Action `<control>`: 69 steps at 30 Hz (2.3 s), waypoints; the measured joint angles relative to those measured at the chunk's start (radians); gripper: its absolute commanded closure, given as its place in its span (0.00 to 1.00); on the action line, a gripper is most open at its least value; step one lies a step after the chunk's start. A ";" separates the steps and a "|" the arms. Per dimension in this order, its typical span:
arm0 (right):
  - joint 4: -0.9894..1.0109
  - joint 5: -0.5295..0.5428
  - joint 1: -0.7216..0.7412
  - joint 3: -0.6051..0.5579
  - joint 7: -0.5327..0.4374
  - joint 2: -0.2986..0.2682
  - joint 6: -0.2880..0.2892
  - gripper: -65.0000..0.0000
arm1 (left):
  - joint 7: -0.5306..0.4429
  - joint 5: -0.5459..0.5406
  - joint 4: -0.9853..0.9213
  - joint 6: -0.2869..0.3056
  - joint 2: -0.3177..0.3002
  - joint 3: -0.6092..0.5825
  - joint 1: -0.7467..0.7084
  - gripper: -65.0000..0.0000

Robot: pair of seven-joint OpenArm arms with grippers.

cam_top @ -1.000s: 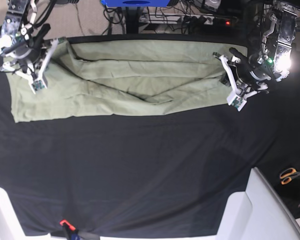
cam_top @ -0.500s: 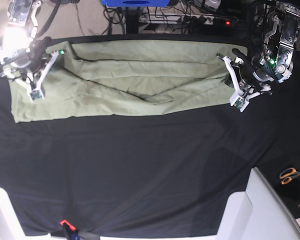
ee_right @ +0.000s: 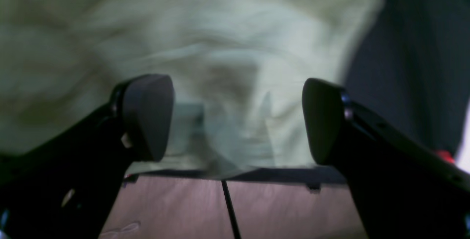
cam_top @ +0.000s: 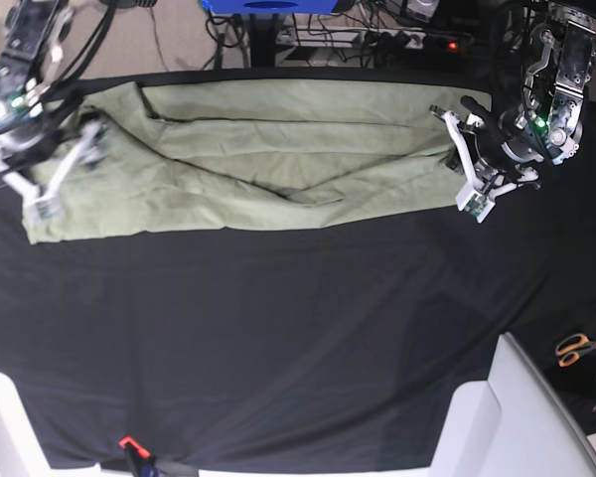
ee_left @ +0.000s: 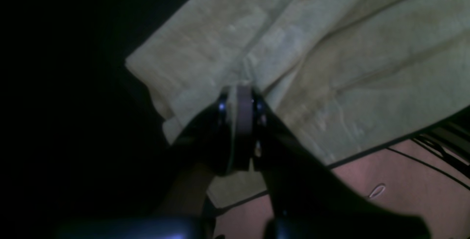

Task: Fold the T-shirt properly
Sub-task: 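Drag the strip end with the right gripper away from the left gripper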

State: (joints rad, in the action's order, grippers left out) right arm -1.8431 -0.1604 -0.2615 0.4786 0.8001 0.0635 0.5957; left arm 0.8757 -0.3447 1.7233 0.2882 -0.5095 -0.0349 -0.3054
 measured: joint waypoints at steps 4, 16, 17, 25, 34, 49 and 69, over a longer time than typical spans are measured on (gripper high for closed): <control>0.127 0.003 0.193 0.117 -0.013 -0.038 -0.001 0.22 | 0.000 0.000 0.000 0.000 0.001 -0.001 -0.001 1.00; 0.607 0.011 0.411 0.142 -0.145 -0.164 0.003 0.52 | -0.003 0.000 0.000 0.000 0.005 -0.002 -0.003 1.00; 0.625 0.004 0.416 0.142 -0.142 -0.163 0.003 0.52 | -0.003 0.000 0.000 0.000 0.005 -0.002 -0.003 1.00; 0.745 0.003 0.444 0.142 -0.206 -0.175 -0.004 0.53 | -0.003 0.000 0.000 0.000 0.005 -0.002 -0.006 1.00; 0.791 0.001 0.453 0.142 -0.216 -0.212 -0.006 0.98 | -0.003 -0.002 0.000 0.000 0.006 -0.002 -0.008 1.00; 0.772 0.001 0.439 0.142 -0.214 -0.267 -0.050 0.99 | -0.003 -0.002 -0.002 0.000 0.006 -0.002 -0.010 1.00; 0.880 0.007 0.440 0.139 -0.317 -0.219 0.019 0.99 | -0.004 -0.002 -0.002 0.000 0.006 -0.002 -0.010 1.00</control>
State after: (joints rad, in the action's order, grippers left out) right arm -0.9627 -0.1532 0.1787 0.6174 0.4828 -0.1551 0.6147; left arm 0.8719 -0.3470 1.7210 0.2878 -0.5034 -0.0364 -0.3153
